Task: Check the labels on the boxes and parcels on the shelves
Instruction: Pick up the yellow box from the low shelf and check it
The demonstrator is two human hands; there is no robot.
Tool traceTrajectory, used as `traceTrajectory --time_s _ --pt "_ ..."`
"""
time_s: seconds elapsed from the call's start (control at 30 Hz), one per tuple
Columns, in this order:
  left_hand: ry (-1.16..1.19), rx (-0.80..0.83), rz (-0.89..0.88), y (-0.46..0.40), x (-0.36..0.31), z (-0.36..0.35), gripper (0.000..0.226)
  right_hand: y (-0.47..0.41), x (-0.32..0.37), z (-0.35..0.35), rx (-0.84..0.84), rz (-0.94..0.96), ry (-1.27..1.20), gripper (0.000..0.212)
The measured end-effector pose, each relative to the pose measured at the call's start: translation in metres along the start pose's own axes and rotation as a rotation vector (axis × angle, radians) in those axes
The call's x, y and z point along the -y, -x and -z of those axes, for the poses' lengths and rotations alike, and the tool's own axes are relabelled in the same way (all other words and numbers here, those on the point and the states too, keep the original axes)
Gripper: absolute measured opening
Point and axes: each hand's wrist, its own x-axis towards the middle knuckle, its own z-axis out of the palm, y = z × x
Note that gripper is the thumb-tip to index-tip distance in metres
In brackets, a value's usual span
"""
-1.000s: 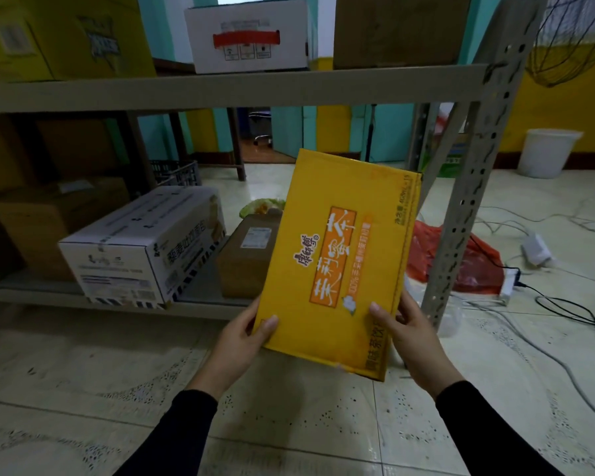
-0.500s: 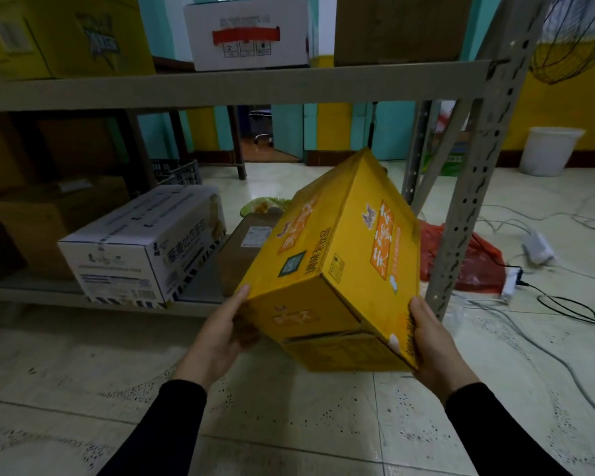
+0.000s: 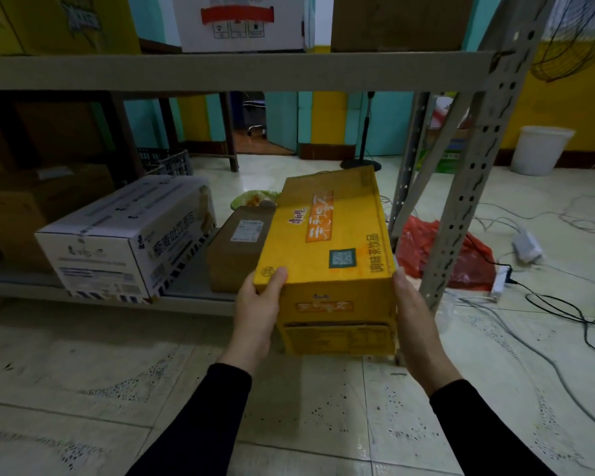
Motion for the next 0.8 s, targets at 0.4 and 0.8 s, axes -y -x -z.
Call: traceTrajectory --time_s 0.4,0.8 --pt "-0.154 0.169 0.183 -0.055 0.009 -0.056 0.043 -0.080 -0.045 0.027 -0.072 -0.286 -0.109 0.095" --pt "-0.251 0.267 0.181 -0.143 0.018 -0.102 0.050 -0.178 -0.064 0.037 -0.050 -0.349 -0.030 0.067"
